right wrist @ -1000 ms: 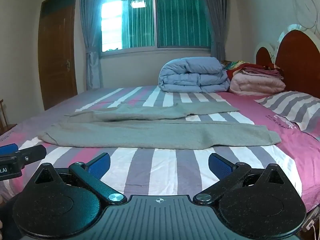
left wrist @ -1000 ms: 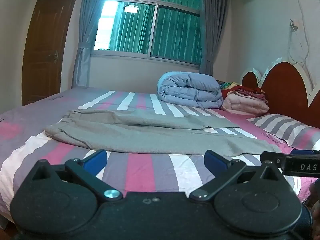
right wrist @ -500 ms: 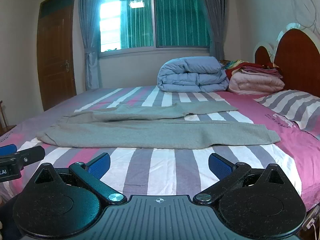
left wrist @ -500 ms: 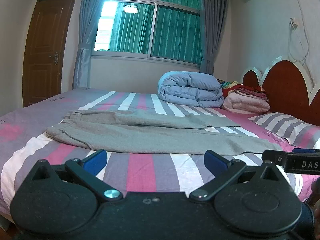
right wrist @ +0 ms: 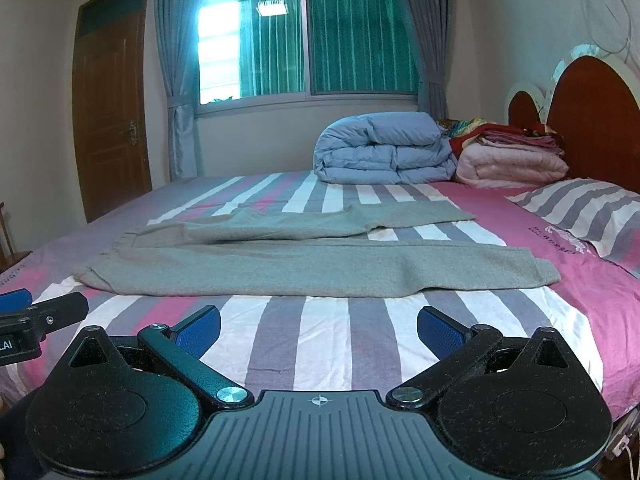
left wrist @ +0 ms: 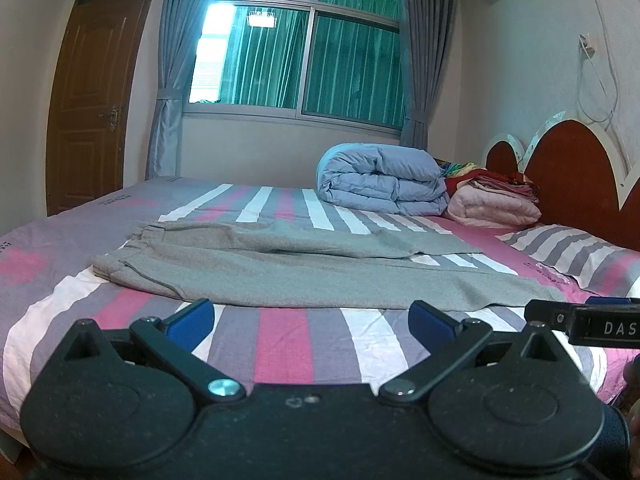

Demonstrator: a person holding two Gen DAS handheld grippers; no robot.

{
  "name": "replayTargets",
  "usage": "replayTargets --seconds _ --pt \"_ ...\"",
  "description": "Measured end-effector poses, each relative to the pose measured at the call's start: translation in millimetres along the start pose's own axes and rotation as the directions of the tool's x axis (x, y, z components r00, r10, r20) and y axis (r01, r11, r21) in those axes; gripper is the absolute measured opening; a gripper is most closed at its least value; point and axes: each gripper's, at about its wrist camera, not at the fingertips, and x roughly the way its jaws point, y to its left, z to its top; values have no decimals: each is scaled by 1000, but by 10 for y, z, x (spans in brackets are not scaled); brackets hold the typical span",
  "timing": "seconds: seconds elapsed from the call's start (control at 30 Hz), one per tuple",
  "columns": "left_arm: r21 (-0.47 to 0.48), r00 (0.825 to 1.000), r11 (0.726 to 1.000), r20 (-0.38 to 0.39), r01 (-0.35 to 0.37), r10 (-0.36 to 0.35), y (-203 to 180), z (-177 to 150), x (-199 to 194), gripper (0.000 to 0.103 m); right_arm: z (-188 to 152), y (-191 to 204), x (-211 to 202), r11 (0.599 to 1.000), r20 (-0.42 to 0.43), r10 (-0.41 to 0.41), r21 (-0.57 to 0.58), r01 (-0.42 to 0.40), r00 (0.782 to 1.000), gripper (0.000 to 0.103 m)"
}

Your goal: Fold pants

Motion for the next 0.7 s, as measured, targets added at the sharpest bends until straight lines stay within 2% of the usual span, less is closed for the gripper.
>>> replayTargets --seconds 0.7 --pt "4 1000 1000 0 -3 3 5 -4 -5 97 -4 -31 3 1000 -1 -2 0 2 1000 103"
